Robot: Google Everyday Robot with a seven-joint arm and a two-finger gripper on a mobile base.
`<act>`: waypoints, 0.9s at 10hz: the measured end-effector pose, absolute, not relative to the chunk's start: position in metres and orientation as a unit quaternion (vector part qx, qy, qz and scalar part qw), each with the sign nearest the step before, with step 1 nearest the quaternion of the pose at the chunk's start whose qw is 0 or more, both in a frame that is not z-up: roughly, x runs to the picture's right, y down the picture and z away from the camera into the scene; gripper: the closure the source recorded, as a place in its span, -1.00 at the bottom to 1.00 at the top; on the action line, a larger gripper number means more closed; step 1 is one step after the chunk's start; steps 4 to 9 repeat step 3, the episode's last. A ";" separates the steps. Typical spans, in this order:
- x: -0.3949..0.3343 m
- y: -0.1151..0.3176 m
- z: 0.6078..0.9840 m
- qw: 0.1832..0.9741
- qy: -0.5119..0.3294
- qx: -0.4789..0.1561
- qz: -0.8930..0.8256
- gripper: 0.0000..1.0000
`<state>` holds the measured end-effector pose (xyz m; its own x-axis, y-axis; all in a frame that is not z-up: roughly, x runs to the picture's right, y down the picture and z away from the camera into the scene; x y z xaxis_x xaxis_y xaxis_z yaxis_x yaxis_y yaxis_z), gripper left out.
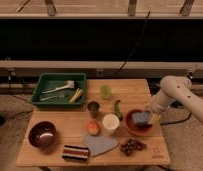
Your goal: Wipe red bowl with sponge
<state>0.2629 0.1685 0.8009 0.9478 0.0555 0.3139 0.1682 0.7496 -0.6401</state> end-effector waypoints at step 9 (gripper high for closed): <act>0.258 0.170 0.800 0.919 -0.167 -0.356 -0.032 -0.25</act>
